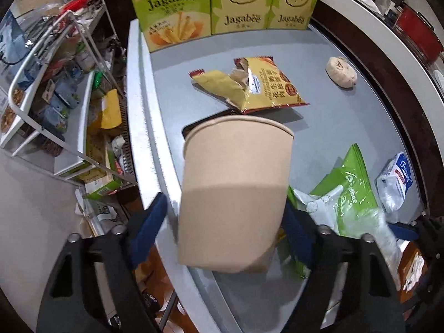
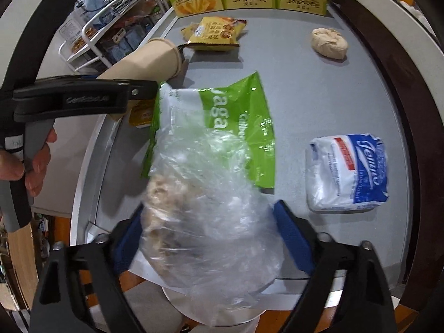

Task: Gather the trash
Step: 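Grasp the second tan cup with left tool while right tool grasps the clear plastic bag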

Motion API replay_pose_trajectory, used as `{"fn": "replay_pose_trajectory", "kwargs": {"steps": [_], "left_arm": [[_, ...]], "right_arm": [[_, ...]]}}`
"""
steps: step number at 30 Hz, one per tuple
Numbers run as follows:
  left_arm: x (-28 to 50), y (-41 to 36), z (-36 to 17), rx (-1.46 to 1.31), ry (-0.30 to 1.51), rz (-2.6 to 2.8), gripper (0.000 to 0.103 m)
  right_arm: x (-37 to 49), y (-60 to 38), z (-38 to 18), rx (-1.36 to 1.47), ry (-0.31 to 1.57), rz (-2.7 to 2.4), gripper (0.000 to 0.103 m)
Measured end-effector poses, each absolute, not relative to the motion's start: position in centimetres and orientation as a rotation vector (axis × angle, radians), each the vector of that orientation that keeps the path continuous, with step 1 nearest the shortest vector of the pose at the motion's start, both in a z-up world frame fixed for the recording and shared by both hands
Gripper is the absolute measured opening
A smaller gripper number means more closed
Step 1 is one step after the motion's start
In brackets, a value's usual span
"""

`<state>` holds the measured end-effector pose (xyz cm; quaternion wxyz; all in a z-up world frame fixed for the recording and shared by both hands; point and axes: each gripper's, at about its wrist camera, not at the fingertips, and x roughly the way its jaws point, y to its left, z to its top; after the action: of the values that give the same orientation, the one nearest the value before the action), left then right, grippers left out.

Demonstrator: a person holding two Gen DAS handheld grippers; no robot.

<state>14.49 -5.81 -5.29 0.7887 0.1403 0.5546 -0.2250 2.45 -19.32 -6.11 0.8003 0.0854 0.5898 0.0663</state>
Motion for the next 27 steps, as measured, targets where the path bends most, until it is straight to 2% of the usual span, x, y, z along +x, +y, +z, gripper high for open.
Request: {"fn": "replay_pose_trajectory", "kwargs": {"steps": [1, 9, 27], "left_arm": [[14.6, -5.9, -5.5, 0.302, 1.202, -0.491, 0.065], [13.6, -5.3, -4.7, 0.249, 1.176, -0.505, 0.064], [6.1, -3.2, -4.4, 0.083, 1.229, -0.550, 0.063]], "right_arm": [[2.4, -19.3, -6.1, 0.189, 1.264, 0.151, 0.076], [2.2, -19.9, -5.7, 0.228, 1.243, 0.169, 0.064], [0.6, -22.9, -5.1, 0.204, 1.225, 0.114, 0.064]]}}
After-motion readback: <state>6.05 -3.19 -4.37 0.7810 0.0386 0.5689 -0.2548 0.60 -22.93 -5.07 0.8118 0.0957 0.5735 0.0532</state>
